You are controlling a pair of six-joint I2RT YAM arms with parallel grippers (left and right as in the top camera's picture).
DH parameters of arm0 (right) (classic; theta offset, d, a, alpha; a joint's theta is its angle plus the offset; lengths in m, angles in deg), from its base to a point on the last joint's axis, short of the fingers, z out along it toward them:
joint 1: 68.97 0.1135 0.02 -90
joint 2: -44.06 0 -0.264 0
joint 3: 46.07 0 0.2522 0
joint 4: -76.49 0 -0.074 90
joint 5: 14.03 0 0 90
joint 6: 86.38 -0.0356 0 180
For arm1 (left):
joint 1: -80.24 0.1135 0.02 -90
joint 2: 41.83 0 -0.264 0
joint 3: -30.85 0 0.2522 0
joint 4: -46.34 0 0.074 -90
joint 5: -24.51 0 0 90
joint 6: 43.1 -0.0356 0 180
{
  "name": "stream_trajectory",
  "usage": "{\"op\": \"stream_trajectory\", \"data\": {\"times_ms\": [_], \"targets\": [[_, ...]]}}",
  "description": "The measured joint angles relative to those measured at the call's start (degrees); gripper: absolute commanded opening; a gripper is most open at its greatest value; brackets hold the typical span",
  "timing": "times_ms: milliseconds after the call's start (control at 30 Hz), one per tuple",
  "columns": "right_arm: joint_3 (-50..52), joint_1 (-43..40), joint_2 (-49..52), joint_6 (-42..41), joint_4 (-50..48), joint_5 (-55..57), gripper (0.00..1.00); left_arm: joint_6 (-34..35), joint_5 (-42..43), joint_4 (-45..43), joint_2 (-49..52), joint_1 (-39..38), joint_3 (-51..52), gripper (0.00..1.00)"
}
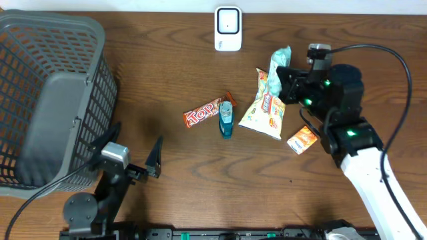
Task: Scan the item barcode
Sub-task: 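Carry the wipes pack up to the scanner face with the right gripper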
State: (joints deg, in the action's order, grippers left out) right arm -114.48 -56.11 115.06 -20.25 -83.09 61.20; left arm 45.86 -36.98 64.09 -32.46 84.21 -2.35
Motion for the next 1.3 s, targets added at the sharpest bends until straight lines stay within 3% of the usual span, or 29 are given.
{"op": "stream_trajectory", "data": {"times_ms": [267,433,933,1300], "targets": [[-0.1,2.4,7.5,4.0,-13.3,7.6,0.01,0.7,-3.3,1.0,0.0,0.0,7.9,0.98],[-3.8,4.9,16.0,7.3,-16.2,9.2,0.01,0.9,-3.7,5.4,0.0,0.0,8.9,0.98],[-41.6,9.3,49.4,21.4,-12.0,15.8,0.01,1.0,-4.5,14.1,0.0,0.0,8.9,0.98],[-66.6,9.3,71.2,25.6,-6.9,16.7,0.01,1.0,-4.5,20.4,0.0,0.0,8.9,0.98]]}}
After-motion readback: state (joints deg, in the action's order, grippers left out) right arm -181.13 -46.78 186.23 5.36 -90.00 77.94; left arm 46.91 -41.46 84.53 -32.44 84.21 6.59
